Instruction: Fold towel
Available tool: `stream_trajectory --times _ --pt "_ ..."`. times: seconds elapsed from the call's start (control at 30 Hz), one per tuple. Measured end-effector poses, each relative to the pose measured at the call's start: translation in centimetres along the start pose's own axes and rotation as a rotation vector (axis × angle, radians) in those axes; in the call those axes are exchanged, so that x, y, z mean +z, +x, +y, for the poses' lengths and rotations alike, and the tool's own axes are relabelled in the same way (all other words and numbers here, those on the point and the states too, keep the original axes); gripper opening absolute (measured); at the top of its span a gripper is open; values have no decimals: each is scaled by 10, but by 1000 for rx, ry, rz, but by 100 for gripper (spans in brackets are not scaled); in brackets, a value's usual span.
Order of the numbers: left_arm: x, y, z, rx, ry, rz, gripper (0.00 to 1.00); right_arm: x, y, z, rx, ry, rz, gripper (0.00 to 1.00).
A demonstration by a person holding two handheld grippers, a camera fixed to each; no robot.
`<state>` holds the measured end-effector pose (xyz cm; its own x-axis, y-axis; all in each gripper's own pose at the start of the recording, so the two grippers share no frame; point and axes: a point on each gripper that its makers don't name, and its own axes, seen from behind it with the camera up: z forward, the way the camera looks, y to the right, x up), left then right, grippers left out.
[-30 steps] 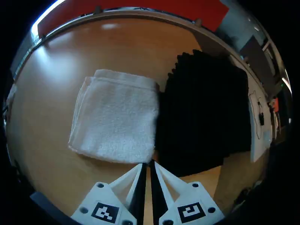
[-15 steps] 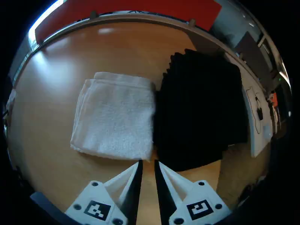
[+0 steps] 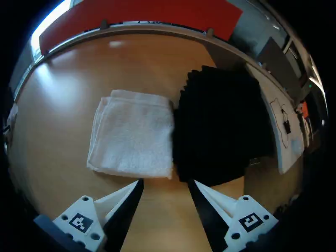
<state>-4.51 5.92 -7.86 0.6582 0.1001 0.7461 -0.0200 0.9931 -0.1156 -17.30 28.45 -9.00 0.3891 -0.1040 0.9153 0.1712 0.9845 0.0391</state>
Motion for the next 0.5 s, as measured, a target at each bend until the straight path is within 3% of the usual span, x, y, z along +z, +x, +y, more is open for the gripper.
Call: stream_trajectory --times 0.5 --pt "-2 2 -1 -2 -10 11 96 -14 7 -16 23 19 49 82"
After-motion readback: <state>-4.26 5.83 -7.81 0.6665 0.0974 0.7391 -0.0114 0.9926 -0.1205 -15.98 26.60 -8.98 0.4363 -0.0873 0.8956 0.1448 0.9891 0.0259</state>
